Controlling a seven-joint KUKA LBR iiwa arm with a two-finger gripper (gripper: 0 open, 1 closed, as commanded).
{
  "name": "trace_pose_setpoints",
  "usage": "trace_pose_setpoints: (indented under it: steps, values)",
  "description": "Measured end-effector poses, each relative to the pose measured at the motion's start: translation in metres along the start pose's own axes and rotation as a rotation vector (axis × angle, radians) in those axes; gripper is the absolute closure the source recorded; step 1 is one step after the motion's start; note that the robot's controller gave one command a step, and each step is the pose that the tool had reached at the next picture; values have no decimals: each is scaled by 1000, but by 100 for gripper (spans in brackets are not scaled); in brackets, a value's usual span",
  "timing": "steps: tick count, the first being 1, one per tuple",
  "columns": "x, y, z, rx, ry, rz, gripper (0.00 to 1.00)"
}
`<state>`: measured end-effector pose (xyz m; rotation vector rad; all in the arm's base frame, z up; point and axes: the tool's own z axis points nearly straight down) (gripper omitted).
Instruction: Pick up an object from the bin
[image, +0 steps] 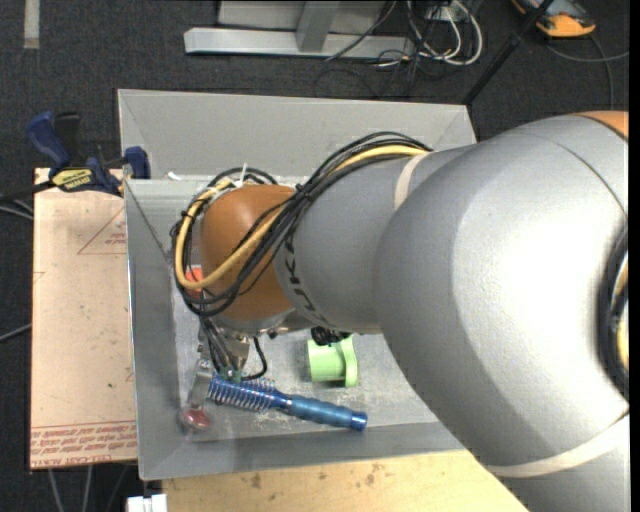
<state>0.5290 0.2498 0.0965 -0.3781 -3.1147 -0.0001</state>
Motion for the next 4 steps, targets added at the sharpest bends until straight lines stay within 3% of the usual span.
trace_pose_setpoints:
  steps: [1,2,3,4]
  values:
    - [-1,-82,16,3,-1,327,0]
    - [-1,-80,16,-1,-2,325,100]
    - [19,-95,-97,-5,-8,305,100]
    - [16,-136,-141,-2,-6,430,100]
